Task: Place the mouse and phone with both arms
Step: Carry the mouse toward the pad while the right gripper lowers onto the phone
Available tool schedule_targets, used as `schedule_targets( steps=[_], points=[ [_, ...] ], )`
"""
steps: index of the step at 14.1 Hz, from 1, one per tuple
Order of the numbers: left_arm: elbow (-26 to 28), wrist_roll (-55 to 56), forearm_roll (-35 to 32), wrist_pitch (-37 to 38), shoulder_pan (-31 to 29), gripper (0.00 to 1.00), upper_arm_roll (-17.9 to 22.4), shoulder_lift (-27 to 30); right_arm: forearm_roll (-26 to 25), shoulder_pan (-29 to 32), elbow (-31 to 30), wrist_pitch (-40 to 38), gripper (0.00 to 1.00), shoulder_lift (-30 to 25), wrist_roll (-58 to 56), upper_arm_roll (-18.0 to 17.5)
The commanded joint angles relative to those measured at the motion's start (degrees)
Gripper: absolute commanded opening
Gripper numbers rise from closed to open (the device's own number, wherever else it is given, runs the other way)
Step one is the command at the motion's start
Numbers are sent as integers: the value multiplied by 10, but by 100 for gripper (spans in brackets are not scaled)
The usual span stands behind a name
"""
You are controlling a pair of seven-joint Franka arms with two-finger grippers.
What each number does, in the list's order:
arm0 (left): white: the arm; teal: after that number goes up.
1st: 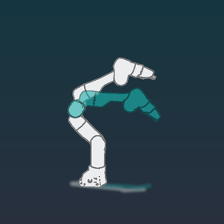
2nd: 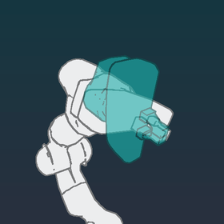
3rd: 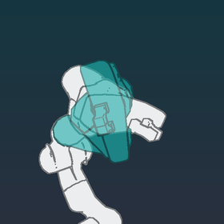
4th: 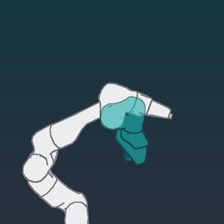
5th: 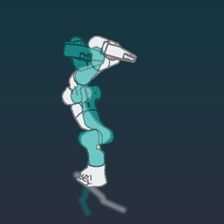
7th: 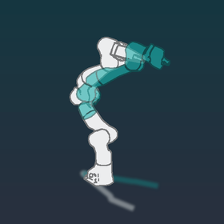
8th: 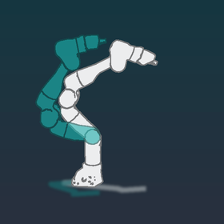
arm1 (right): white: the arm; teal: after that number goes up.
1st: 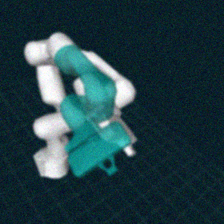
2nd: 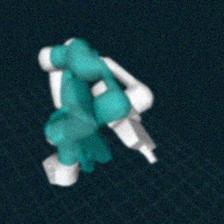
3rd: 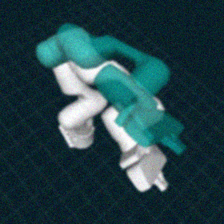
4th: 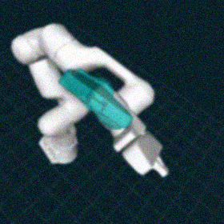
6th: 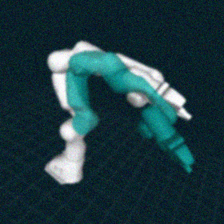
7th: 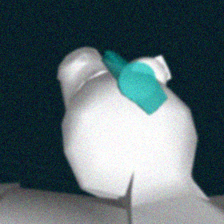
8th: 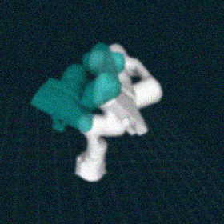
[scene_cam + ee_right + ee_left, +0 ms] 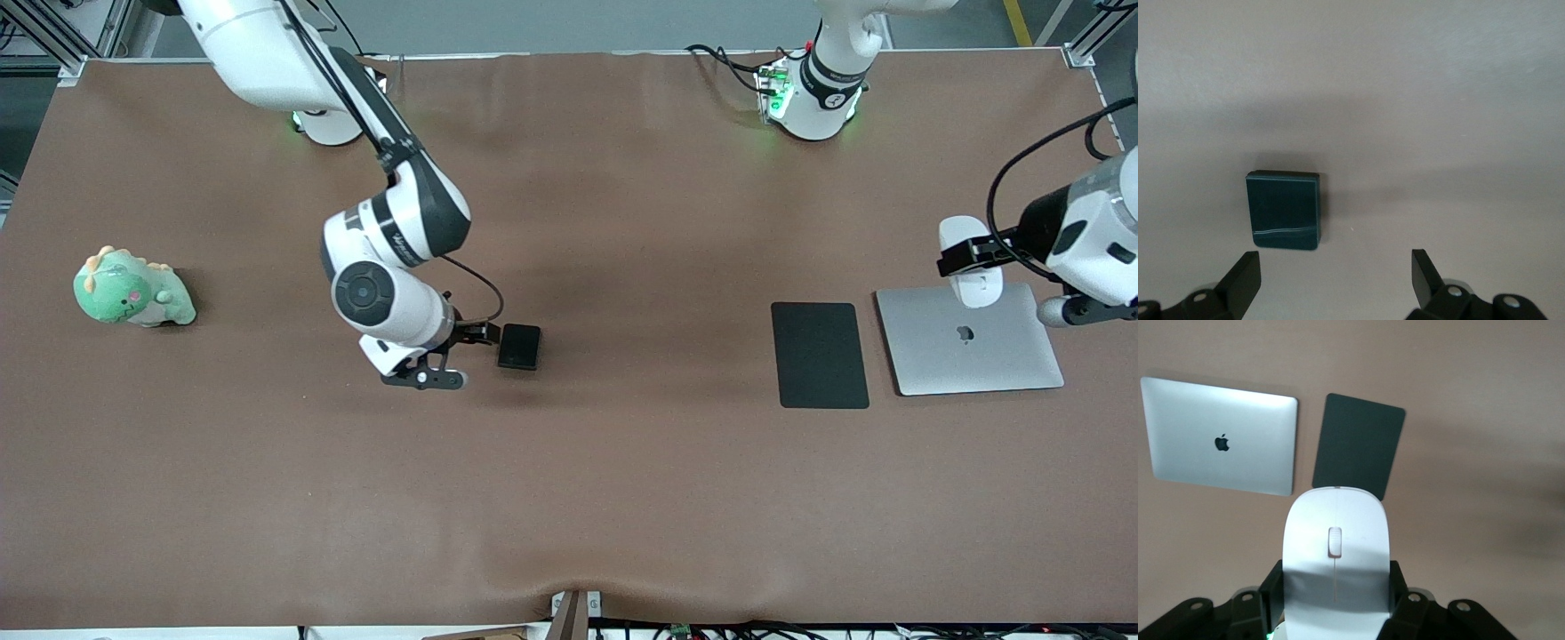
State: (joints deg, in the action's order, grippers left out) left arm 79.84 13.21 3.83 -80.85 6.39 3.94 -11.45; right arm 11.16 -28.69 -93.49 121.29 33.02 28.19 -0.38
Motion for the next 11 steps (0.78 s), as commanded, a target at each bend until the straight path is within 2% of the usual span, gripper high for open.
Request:
schedule_targets(
  steps=[1, 4, 6, 11],
  points=[
    [64, -4, 6, -56, 6, 37, 5, 9, 10, -24, 4, 43, 100, 34, 34, 5],
    [193, -8, 0, -200, 6, 37, 5, 6, 10, -44, 4, 91, 100, 60, 39, 5],
    [257, -8, 0, -300, 9, 37, 4, -11, 10, -54, 5, 118, 100, 73, 43, 5],
    [297, -8, 0, -438, 23, 37, -4, -108, 10, -66, 5, 145, 100, 93, 43, 5]
  ],
)
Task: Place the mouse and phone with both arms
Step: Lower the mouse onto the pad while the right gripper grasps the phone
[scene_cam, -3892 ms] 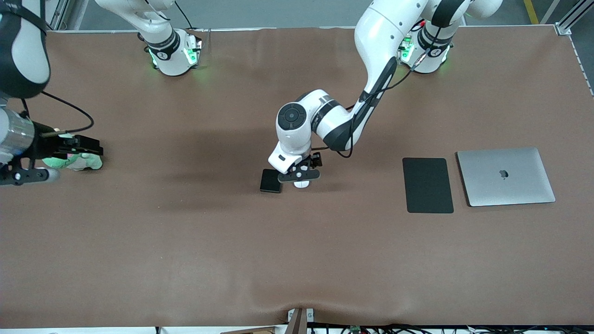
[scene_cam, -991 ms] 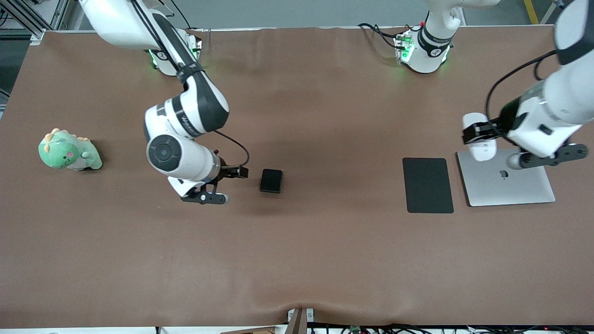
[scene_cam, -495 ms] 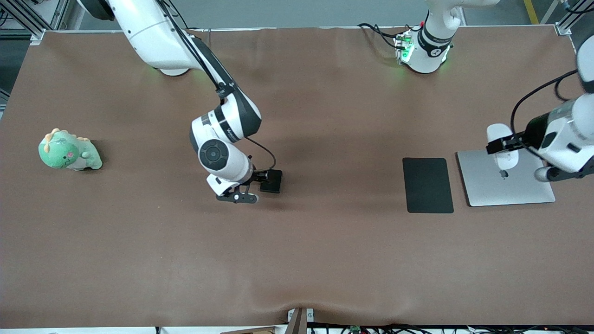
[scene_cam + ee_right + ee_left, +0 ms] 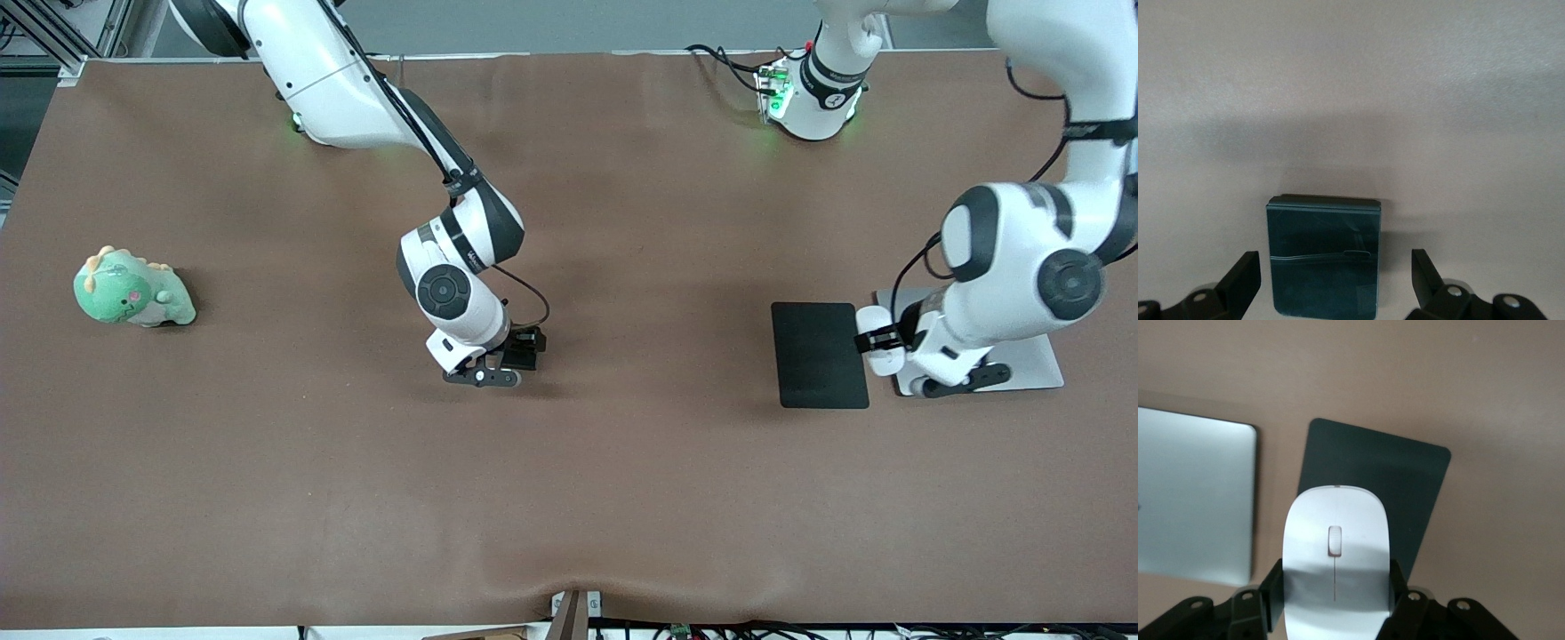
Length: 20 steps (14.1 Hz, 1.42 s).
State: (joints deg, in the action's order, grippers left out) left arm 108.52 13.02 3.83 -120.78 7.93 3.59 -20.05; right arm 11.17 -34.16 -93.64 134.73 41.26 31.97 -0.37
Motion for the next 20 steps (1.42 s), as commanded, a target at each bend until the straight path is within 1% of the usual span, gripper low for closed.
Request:
schedule_targets(
  steps=[1, 3, 7, 8, 9, 10, 11, 12, 13, 14, 15, 16, 18, 20],
  points=[
    [30, -6, 0, -68, 8, 37, -2, -27, 10, -12, 7, 14, 100, 15, 13, 5],
    [54, -7, 0, -133, 9, 37, -2, -51, 5, -20, 9, 26, 100, 23, 31, 5],
    [54, -6, -4, -192, 17, 41, -1, -108, 2, -24, 8, 28, 100, 30, 32, 5],
    [54, -6, -7, -199, 17, 43, -1, -115, 1, -25, 7, 28, 100, 31, 32, 5],
    [54, -6, -16, -199, 17, 52, -1, -115, 0, -25, 7, 28, 100, 31, 32, 5],
    [51, -5, -29, -196, 17, 100, -1, -111, 0, -25, 7, 27, 75, 31, 32, 5],
    [45, -2, -36, -190, 17, 100, -1, -105, 0, -23, 8, 25, 29, 31, 31, 5],
    [38, -3, -40, -165, 17, 100, -1, -84, 1, -21, 9, 23, 22, 30, 27, 5],
    [23, -4, -44, -123, 16, 100, -1, -62, 2, -18, 11, 21, 18, 30, 26, 5],
    [1, -5, -48, -66, 16, 100, -1, -39, 2, -16, 14, 19, 15, 30, 25, 5],
    [-23, -11, -48, -9, 15, 100, -2, -17, 3, -15, 19, 12, 14, 28, 27, 5],
    [-43, -16, -47, 42, 14, 100, -2, 5, 3, -9, 25, -8, 13, 26, 26, 6],
    [-78, -21, -41, 135, 12, 100, -2, 55, 5, 8, 46, -79, 13, 16, 25, 6],
    [-91, -35, -37, 208, 10, 100, -2, 109, 4, 22, 49, -122, 0, 5, 24, 6]
  ],
)
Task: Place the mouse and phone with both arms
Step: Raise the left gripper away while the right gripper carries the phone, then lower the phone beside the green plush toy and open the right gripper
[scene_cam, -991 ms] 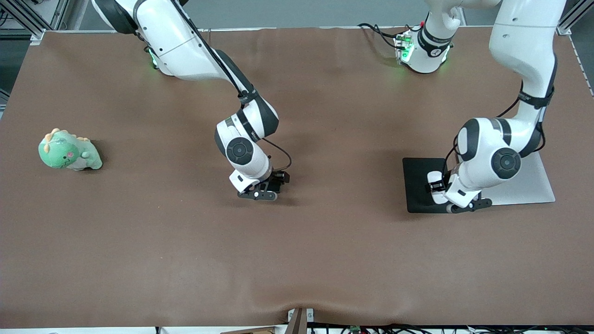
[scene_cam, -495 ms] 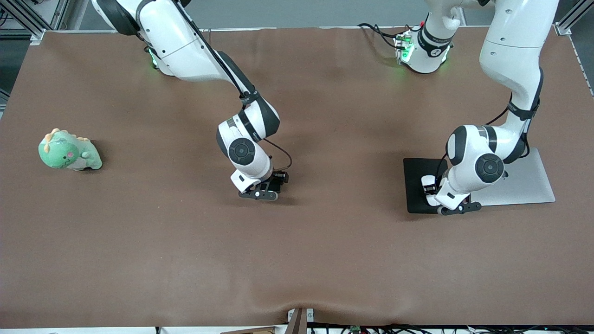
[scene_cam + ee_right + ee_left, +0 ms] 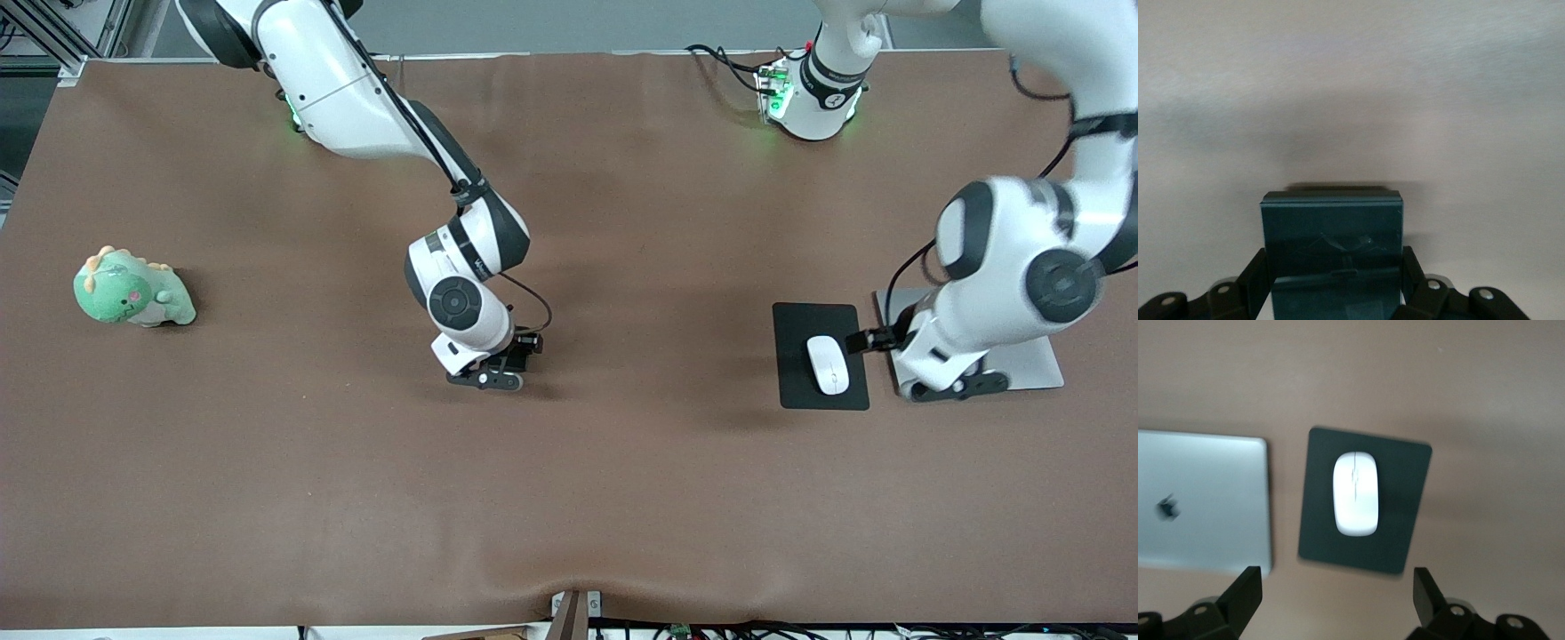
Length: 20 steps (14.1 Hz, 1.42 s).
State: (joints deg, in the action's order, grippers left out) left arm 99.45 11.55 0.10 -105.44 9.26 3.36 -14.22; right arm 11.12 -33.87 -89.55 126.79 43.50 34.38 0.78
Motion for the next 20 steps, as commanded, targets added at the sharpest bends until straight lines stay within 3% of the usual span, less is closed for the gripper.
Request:
schedule_targets(
  steps=[1, 5, 8, 11, 15, 20],
  points=[
    [0, -21, 3, 76, -3, 100, 1, 78, 3, 22, 8, -45, 0, -21, -5, -3],
    [-7, -37, 24, 126, -5, 100, 8, 146, 3, 57, 1, -72, 0, -53, -10, -3],
    [-58, -62, 27, 193, -6, 100, 12, 148, 3, 99, -14, -100, 0, -85, -47, -3],
    [-69, -69, 27, 209, -8, 100, 15, 150, 2, 154, -40, -145, 0, -119, -118, -2],
    [-72, -82, 26, 209, -8, 100, 15, 151, -1, 232, -109, -139, 0, -165, -229, 0],
    [-80, -87, 24, 208, -8, 100, 16, 150, -25, 296, -196, -68, 0, -205, -307, 1]
  ],
)
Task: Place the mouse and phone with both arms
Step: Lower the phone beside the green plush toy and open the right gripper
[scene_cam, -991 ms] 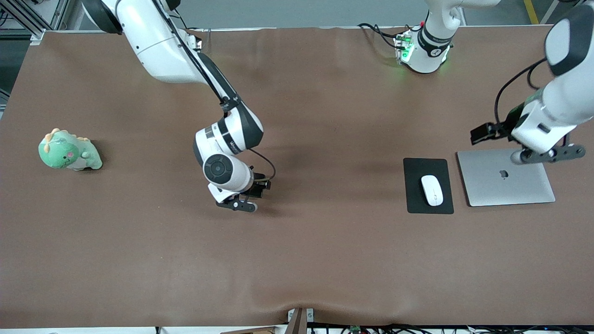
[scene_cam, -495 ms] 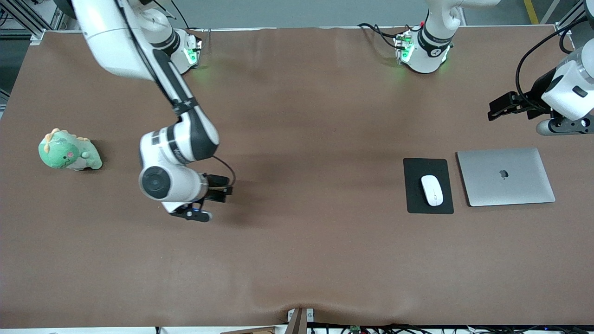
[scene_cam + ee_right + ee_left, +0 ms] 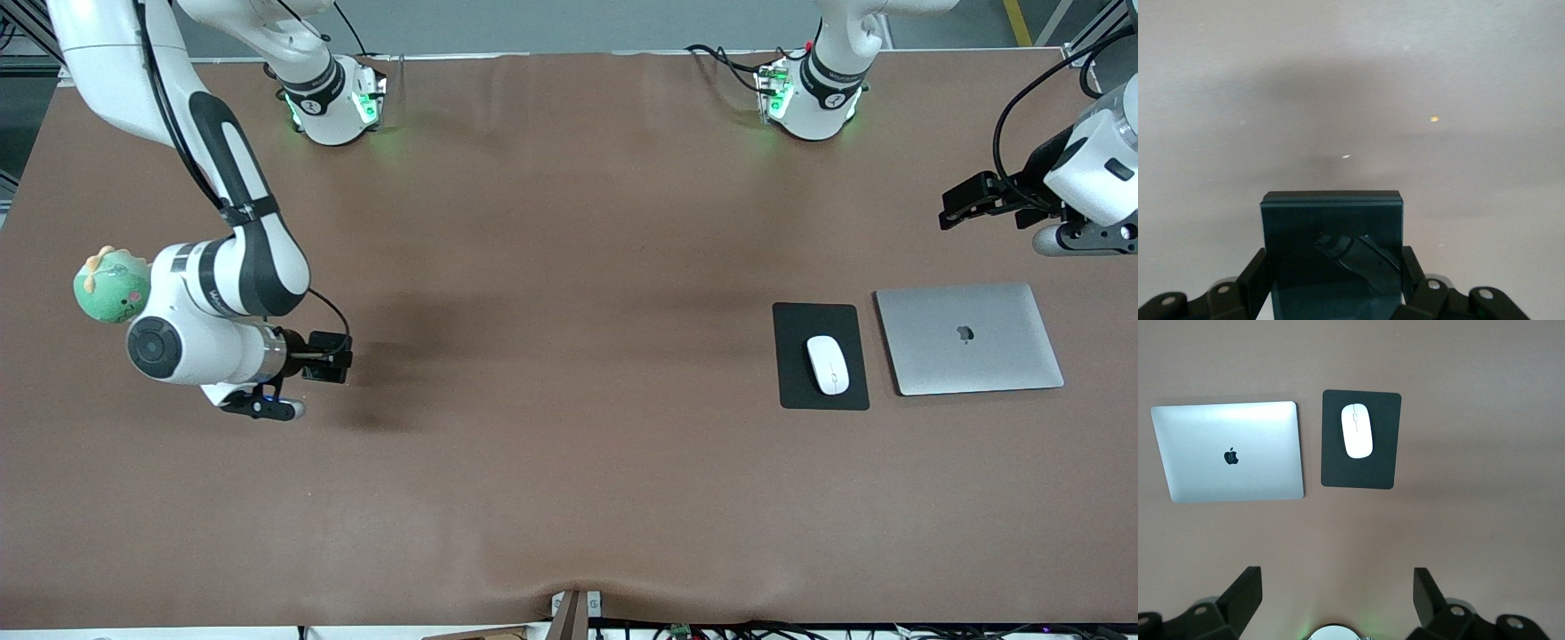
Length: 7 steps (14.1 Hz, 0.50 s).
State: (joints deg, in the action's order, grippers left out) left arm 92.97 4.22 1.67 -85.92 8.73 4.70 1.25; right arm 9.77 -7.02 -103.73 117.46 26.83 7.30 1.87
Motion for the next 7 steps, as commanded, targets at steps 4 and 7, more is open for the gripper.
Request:
schedule_targets(
  steps=[4, 7],
  points=[
    [-16, -14, 4, 13, -2, 100, 2, -5, -33, 85, -84, 44, 0, -42, -128, -9],
    [-16, -38, -1, 13, -2, 100, 2, -5, -62, 95, -131, 87, 0, -55, -153, 11]
  ],
)
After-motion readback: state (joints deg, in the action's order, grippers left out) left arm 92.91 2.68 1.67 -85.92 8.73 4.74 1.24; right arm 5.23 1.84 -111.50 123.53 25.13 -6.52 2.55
